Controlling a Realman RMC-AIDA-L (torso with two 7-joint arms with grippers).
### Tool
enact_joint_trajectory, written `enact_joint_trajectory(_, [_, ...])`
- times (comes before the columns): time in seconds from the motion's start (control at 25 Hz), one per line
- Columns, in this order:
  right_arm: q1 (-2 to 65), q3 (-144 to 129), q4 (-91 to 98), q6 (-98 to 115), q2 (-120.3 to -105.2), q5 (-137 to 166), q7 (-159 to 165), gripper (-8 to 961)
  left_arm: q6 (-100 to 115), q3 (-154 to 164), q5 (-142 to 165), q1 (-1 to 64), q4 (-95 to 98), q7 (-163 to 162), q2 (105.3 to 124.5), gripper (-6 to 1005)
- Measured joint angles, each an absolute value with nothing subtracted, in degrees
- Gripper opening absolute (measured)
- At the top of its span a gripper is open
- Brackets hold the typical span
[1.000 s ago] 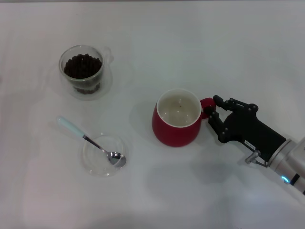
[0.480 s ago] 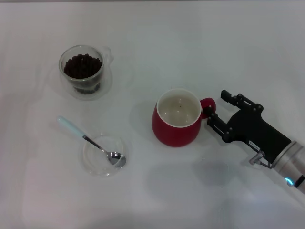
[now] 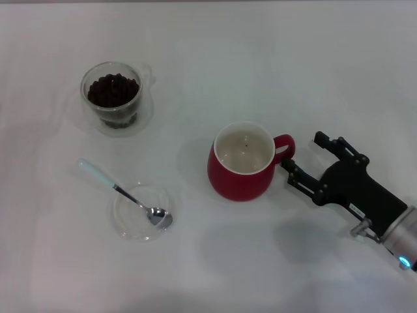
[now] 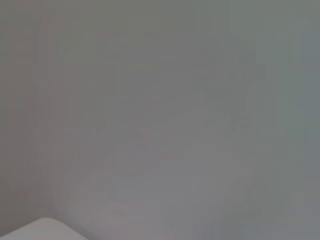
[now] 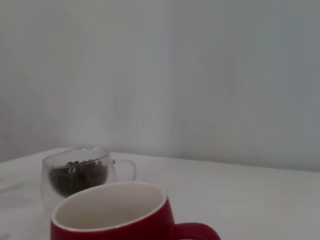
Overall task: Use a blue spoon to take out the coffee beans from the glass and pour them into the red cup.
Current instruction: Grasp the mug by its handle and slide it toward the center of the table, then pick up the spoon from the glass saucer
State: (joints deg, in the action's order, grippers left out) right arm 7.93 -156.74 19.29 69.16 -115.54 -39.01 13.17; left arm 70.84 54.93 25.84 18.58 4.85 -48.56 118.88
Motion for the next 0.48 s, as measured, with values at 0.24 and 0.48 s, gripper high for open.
enact_joint_trajectory(0.24, [5.6, -156.3, 17.5, 73.9, -115.58, -39.2, 15.3, 847, 70.8, 54.9, 25.8, 18.6, 4.9, -48.6, 118.91, 862])
enact_joint_trajectory(0.48, [5.2, -156.1, 14.4, 76.4, -115.64, -41.0, 19.0, 848, 70.5, 55.0, 25.9, 19.2, 4.8, -48.6, 118.94, 861])
